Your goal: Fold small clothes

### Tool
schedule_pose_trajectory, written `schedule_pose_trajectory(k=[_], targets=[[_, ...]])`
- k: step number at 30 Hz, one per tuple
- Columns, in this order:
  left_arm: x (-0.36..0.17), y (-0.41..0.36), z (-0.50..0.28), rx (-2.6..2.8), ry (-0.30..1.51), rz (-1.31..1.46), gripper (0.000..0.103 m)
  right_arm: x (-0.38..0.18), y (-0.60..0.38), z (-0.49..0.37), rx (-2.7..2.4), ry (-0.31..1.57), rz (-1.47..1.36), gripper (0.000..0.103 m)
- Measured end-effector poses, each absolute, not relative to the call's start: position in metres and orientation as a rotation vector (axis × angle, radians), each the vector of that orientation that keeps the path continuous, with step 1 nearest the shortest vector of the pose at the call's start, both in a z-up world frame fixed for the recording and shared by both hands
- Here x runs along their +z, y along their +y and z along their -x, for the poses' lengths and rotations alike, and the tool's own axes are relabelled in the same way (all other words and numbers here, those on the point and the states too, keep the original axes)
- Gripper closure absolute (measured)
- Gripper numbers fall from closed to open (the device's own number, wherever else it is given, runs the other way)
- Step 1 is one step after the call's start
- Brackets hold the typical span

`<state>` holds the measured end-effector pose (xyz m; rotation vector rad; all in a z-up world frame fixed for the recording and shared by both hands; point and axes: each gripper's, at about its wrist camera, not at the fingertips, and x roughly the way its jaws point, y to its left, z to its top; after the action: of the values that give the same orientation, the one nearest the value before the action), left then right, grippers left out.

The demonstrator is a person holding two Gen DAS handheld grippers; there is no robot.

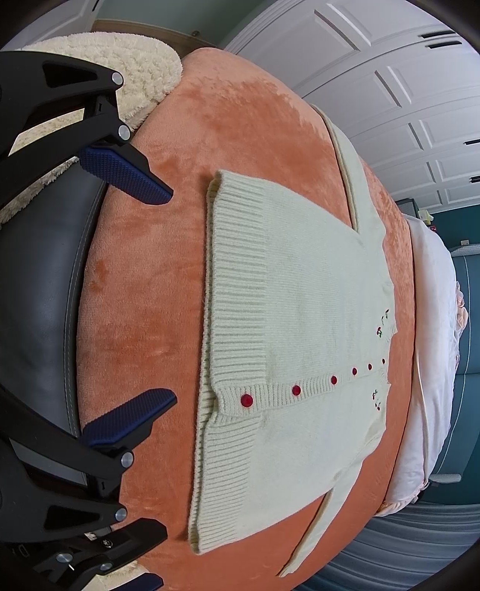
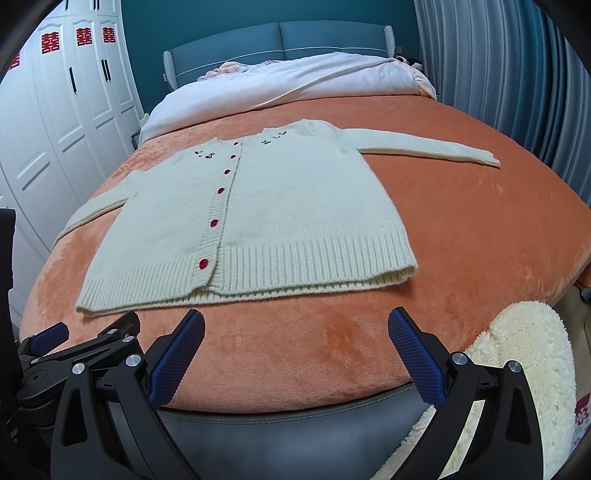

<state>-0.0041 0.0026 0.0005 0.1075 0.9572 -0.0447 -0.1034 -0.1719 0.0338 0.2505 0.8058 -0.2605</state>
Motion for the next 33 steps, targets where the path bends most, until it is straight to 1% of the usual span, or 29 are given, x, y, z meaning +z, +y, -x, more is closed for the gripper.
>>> schedule_pose_trajectory(k=[33], targets=[[-0.0025,0.0032,0.0044,-0.042,0.958,-0.113,0.006,0.0322,-0.1735,0.1049,-0.263,0.814,-0.254,0.005]])
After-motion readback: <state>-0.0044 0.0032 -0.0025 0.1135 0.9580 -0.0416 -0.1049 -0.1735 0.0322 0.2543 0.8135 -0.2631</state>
